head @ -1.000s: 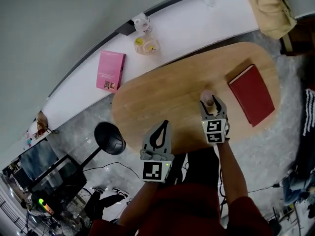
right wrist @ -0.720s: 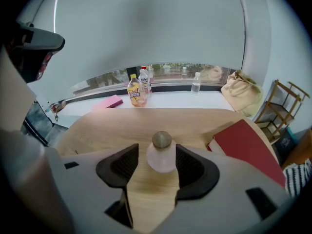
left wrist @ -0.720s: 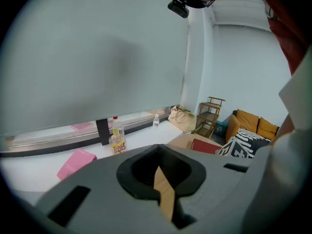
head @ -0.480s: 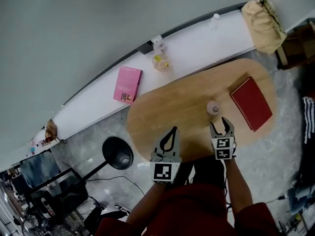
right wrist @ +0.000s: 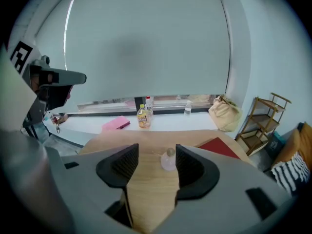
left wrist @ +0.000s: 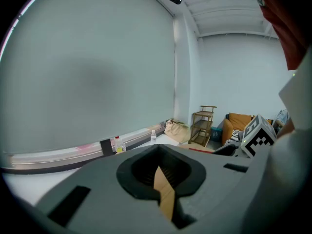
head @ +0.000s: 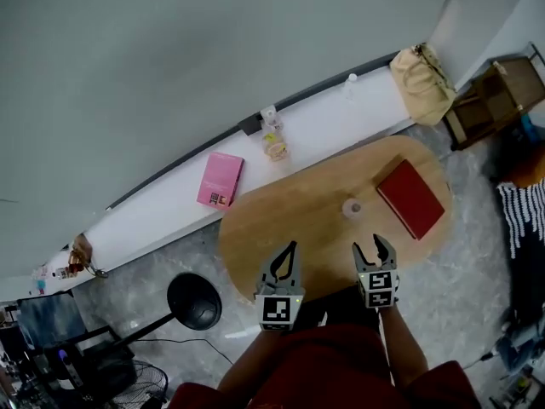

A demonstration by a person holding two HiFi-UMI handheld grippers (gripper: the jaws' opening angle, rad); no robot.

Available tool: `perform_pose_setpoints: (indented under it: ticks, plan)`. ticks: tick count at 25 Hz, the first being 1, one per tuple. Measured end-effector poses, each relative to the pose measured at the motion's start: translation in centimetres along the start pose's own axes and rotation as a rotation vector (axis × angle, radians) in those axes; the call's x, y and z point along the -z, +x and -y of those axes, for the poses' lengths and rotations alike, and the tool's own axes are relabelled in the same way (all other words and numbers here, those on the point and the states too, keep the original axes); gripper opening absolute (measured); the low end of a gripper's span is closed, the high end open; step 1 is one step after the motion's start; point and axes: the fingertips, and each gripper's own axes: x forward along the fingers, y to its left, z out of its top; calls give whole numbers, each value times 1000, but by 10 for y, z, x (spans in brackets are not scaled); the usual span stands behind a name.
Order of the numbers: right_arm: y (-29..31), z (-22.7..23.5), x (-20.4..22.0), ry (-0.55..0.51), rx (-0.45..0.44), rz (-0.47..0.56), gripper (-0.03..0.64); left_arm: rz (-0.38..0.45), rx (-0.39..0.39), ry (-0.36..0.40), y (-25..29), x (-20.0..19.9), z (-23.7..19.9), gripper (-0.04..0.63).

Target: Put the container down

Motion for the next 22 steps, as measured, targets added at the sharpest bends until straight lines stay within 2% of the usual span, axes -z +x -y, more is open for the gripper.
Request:
perform_pose_setpoints:
  ticks: [6,10,13,19,22]
  plan:
    - [-55,-8,-35,-1,34,114,235,78,26,36,-26,-21,11,5]
    - [-91,-19,-63,4,37,200,235,109,47,15,-41,-48,18,5]
    - [-121,-24,-82,-8,55,270,235,157,40,59,-53,-56,19,5]
    - [-175,-25,-132,-25,109,424,235,199,46,88,-72,-85,20,5]
    - [-202,-24,-158,-29,143,486,233,272,33,113,-85,-109,18,5]
